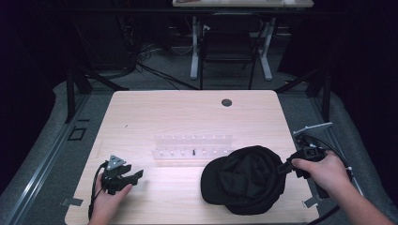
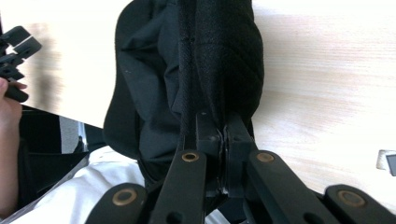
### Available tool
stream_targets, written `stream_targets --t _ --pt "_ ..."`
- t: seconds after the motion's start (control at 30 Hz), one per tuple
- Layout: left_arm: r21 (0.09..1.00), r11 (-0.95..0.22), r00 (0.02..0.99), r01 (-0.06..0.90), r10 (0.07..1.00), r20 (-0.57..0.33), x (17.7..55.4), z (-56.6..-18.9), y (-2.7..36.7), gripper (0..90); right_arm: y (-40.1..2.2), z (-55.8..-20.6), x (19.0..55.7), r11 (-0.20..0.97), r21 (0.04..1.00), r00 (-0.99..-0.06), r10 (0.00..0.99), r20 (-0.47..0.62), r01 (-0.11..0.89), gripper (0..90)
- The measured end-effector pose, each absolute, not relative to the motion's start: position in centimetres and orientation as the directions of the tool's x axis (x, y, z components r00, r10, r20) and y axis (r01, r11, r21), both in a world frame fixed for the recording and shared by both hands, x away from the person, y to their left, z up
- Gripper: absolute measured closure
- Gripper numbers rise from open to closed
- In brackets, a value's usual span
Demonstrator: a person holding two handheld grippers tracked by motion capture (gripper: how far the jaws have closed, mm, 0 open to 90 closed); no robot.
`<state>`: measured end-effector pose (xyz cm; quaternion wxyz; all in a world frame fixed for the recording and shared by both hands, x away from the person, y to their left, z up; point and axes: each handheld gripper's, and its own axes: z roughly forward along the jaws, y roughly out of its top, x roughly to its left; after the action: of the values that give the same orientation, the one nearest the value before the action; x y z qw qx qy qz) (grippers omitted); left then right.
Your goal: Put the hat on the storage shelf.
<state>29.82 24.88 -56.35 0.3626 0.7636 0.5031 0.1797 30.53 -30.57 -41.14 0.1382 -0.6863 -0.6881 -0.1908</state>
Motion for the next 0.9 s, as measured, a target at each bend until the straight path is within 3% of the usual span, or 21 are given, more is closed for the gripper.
stream_targets --t 0.9 --pt "0.736 -0.23 0.429 0.637 0.899 -0.091 29.8 -56.3 24.9 42.7 -29.6 -38.3 30.2 -0.027 0.08 -0.03 0.766 0.642 0.996 88.0"
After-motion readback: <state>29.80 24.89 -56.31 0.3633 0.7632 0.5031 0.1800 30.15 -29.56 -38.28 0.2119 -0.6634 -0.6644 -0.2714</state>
